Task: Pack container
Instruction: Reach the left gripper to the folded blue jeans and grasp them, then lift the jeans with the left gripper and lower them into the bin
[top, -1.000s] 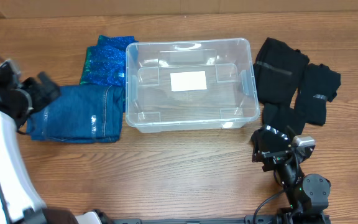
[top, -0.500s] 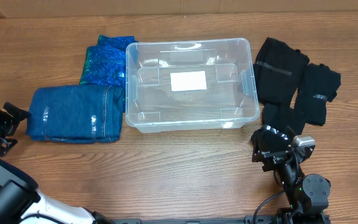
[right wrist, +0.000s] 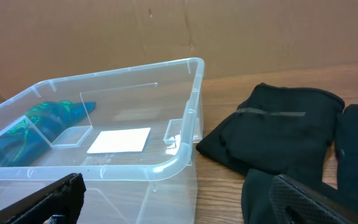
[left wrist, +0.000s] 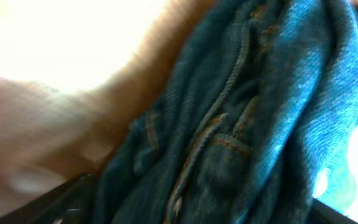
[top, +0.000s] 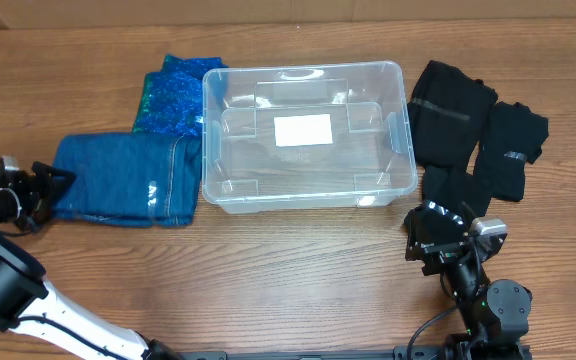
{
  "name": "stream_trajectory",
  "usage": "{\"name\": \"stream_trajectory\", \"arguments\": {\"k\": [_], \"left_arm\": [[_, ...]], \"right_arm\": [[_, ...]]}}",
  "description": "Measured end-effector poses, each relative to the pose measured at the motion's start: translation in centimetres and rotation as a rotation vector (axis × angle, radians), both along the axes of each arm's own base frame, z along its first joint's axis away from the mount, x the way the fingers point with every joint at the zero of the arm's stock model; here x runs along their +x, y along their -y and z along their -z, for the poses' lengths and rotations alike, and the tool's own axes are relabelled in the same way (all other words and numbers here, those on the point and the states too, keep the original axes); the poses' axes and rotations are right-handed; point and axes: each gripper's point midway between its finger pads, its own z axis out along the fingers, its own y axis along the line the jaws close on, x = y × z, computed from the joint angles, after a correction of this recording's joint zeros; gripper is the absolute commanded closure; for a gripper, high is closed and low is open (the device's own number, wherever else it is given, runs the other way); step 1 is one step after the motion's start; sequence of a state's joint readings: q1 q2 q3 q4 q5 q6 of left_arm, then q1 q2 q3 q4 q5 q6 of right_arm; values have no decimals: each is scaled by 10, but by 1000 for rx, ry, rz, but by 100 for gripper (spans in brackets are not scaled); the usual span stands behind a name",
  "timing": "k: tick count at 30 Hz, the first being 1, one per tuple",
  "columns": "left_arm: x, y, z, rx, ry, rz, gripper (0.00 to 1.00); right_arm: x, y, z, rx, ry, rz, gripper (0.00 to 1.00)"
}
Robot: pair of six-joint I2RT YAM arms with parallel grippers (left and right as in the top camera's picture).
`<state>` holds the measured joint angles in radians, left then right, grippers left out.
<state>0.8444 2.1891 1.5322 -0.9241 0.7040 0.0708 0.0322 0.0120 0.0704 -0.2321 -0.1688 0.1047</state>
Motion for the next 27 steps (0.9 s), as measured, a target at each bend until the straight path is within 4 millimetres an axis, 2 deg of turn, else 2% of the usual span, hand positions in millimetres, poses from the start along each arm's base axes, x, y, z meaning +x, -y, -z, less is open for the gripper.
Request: {"name": "stream_trajectory", "arguments": {"k": [6, 7, 13, 17, 20, 23, 26, 27], "left_arm": [[17, 16, -8, -56, 88, 41, 93], [19, 18, -9, -66, 100, 48, 96], [16, 39, -17, -190, 57, 61, 96], [12, 54, -39, -264, 0, 68, 96], [13, 61, -74, -265, 22, 78, 96], [15, 65, -134, -182, 114, 91, 96], [12, 74, -224, -6, 281, 95, 96], [10, 75, -241, 29, 313, 90, 96]], "right_arm": [[0, 0, 0, 0, 0, 0, 0], [0, 0, 0, 0, 0, 0, 0], [0, 0, 0, 0, 0, 0, 0], [0, 0, 0, 0, 0, 0, 0], [0, 0, 0, -1, 1, 0, 0], [0, 0, 0, -1, 0, 0, 0], [0, 0, 0, 0, 0, 0, 0], [0, 0, 0, 0, 0, 0, 0]]}}
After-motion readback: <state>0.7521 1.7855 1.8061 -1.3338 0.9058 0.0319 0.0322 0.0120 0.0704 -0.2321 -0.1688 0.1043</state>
